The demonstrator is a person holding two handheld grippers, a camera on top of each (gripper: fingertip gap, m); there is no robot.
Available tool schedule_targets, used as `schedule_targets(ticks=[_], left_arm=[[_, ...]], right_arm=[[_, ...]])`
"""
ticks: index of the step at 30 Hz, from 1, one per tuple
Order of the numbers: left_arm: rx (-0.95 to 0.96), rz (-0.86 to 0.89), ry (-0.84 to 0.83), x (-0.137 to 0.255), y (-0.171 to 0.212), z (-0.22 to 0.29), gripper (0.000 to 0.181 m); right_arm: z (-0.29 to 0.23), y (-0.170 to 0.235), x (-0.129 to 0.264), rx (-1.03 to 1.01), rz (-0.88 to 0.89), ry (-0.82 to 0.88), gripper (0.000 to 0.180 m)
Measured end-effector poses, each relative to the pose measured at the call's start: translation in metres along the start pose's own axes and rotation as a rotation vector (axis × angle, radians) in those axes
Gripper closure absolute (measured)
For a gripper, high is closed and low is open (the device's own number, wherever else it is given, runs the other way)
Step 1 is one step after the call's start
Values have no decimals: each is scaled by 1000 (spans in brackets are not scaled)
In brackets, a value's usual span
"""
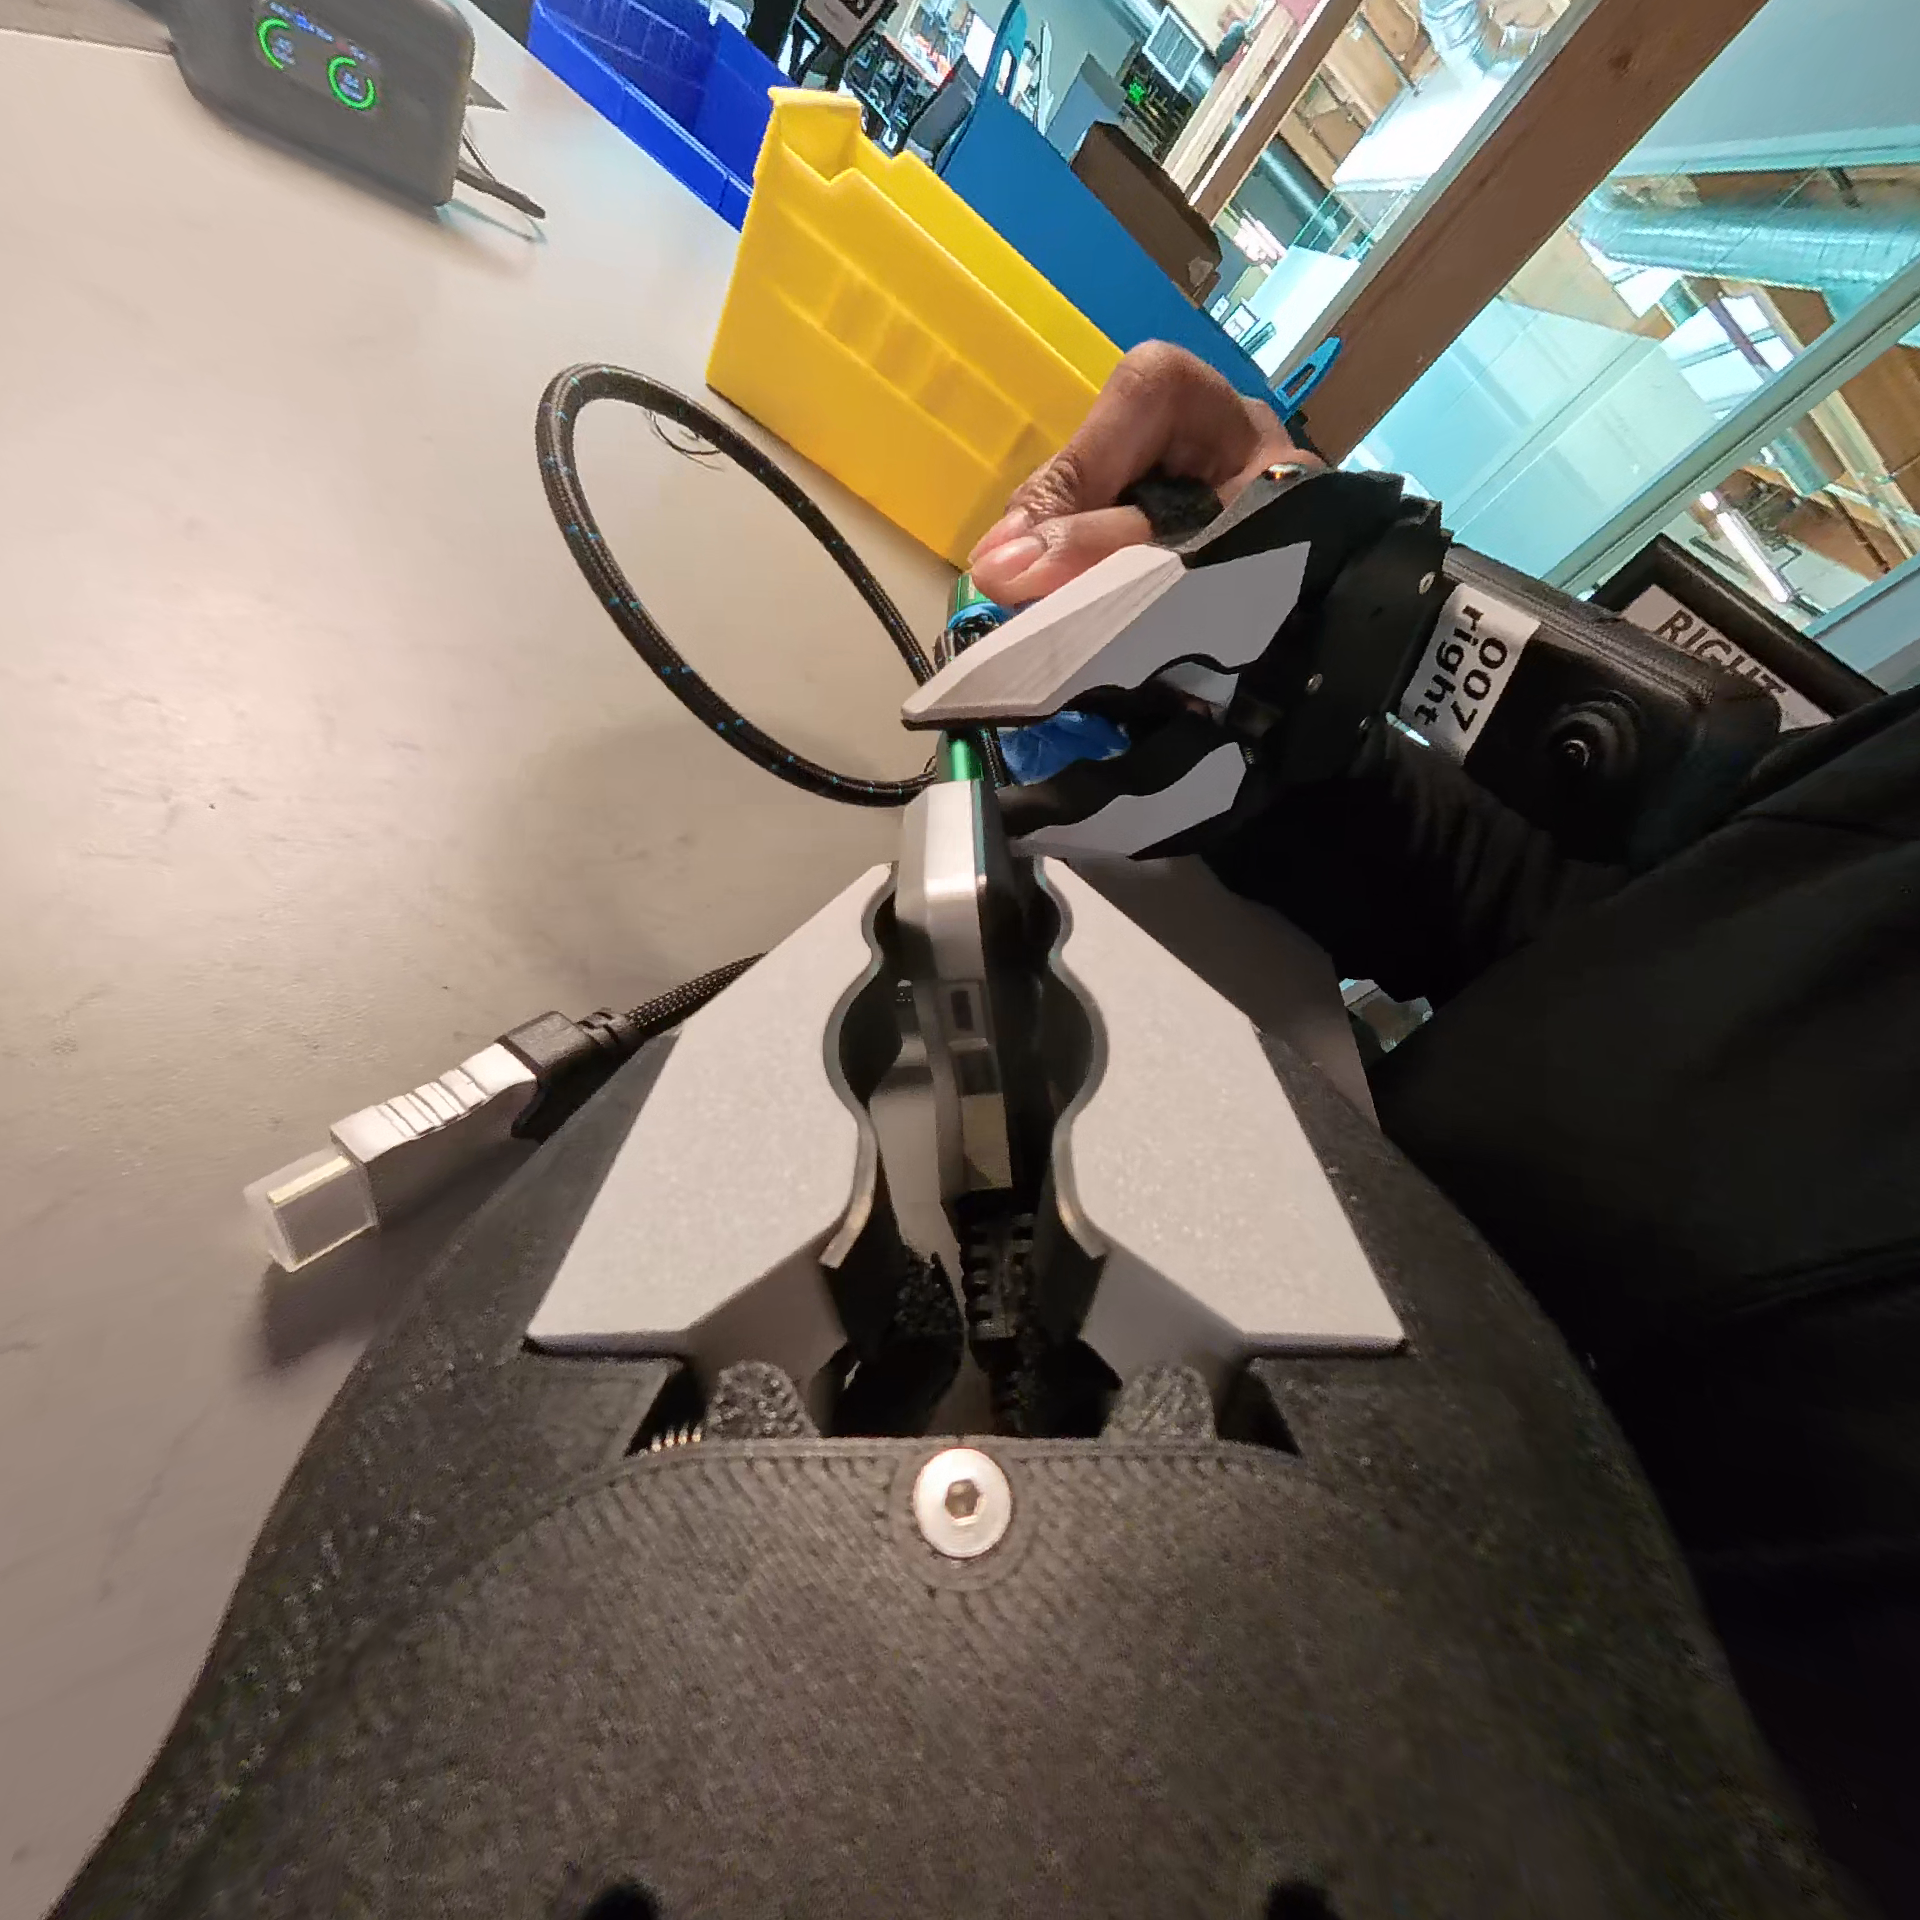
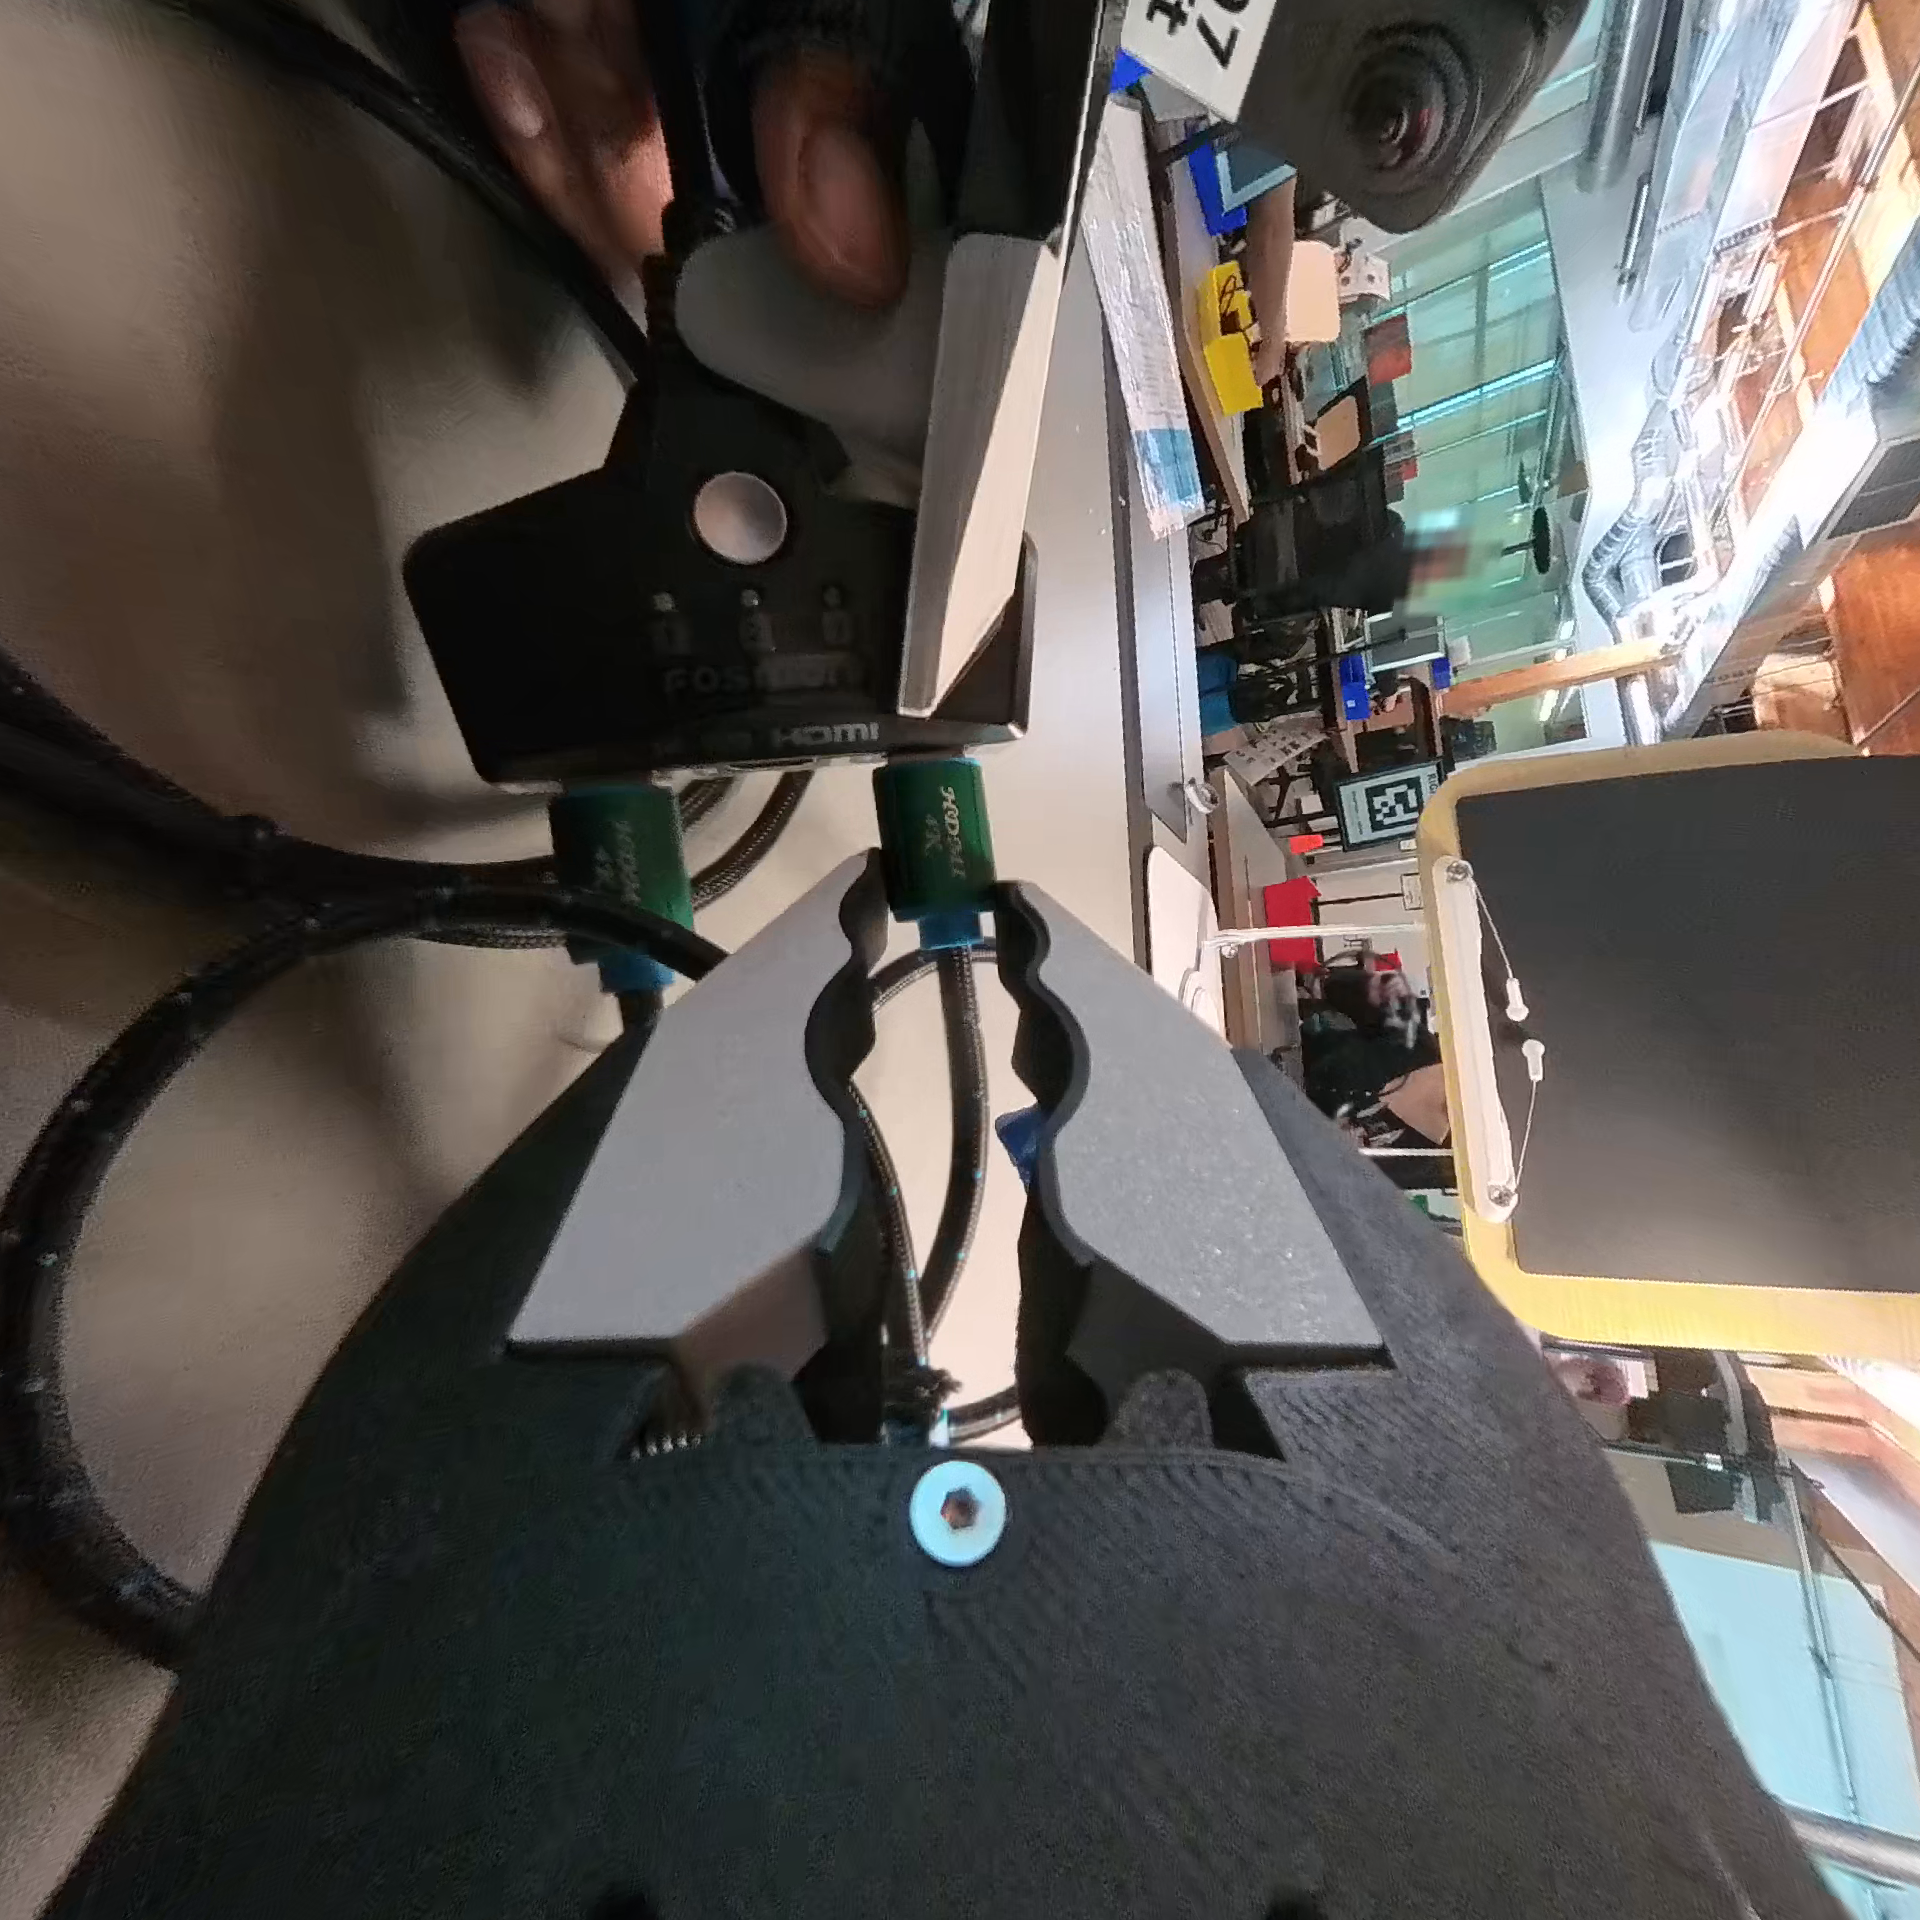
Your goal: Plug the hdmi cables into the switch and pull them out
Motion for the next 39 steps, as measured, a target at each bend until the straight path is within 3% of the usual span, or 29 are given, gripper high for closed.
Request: schedule_targets(ticks=[13,39], left_arm=[[30,-21,-23,-1,3,-5,160],[45,-26,-17,-2,4,-7,160]], right_arm=[[-6,6,-3,-169,4,-107,157],[-6,6,-2,-130,1,-92,157]])
Point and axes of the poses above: each gripper's, where its closed fingertips meet, x back along the fingers, y out of its underside, z = x × y across the jaws, the point moved 1 cm from there along x, back along the fingers, and after that the axes turned 11 degrees about -x, right-handed, at the moved point
